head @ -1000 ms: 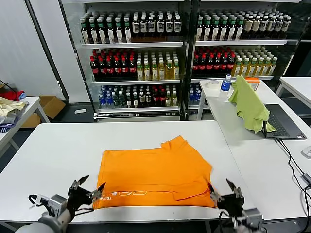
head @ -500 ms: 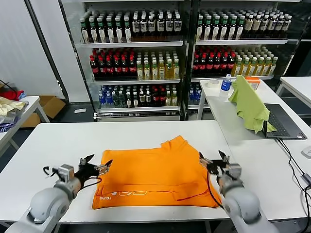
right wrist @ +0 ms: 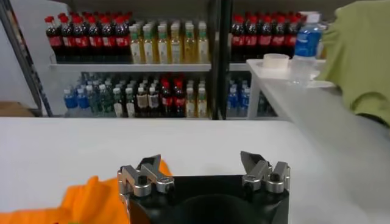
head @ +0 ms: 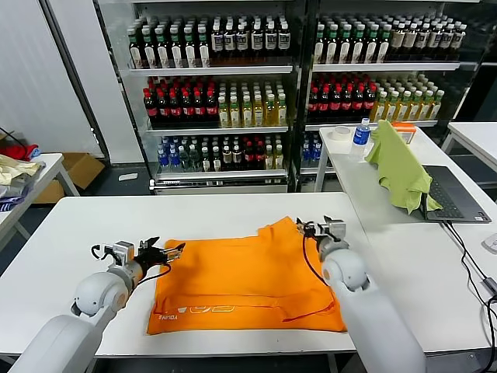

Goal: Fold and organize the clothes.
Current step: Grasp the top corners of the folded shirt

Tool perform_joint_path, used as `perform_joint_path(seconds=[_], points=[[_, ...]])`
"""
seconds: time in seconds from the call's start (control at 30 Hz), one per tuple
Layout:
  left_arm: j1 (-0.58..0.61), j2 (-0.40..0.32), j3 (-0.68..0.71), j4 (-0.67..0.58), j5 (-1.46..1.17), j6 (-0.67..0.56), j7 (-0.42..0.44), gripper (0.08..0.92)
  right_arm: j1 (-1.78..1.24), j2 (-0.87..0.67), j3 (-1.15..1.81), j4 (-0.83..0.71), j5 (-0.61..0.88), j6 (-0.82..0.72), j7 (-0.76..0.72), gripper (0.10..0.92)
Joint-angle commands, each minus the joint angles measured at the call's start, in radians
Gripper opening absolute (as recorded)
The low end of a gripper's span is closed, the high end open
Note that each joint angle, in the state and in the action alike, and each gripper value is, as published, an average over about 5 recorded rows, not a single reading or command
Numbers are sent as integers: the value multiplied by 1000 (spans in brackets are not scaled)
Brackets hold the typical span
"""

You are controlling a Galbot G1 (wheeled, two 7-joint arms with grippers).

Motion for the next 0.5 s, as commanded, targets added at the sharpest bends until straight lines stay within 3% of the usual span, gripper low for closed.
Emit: perform_joint_path(seconds=[0.03, 0.5], points=[[-93, -8, 56, 146, -9, -21, 7, 823, 125, 74, -55, -208, -16, 30, -39, 823], [-85, -16, 47, 162, -6, -17, 6, 823, 96, 101, -69, -237, -60, 58, -34, 823]])
